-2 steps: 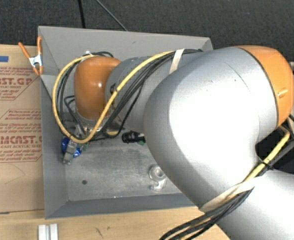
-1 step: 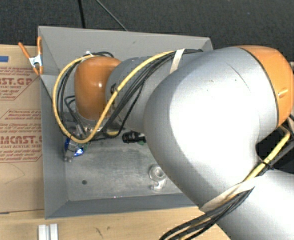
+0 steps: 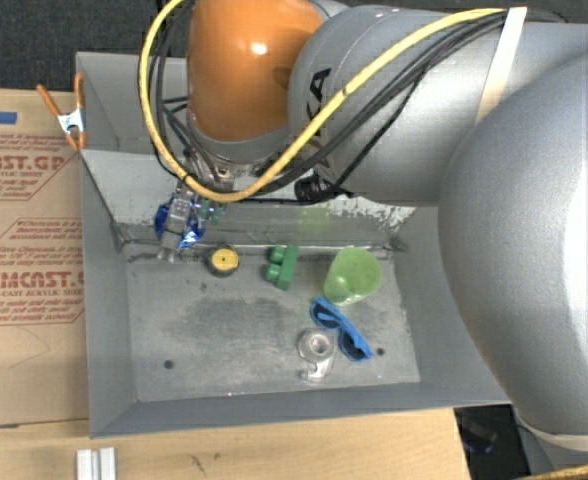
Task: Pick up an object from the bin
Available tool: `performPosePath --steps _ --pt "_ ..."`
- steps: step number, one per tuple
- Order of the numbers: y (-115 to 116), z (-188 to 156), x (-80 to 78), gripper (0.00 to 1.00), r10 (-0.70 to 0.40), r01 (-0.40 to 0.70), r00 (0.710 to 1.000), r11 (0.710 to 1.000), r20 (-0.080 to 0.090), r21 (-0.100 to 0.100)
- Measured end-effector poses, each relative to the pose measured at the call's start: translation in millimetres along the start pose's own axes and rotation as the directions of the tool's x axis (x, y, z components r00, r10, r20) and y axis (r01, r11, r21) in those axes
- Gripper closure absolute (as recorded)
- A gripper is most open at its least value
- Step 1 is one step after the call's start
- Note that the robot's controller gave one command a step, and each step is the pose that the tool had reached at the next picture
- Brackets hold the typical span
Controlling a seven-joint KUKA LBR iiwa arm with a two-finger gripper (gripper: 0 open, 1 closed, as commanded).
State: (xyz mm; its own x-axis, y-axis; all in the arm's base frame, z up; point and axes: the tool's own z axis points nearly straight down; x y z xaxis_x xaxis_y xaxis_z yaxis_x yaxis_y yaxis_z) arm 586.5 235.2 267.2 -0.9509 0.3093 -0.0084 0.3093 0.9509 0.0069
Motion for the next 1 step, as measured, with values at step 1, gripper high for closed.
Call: performPosePath --steps 1 --pt "-17.2 0.1 66.7 1.00 -0.211 0.212 0.977 0.977 -0.009 0.004"
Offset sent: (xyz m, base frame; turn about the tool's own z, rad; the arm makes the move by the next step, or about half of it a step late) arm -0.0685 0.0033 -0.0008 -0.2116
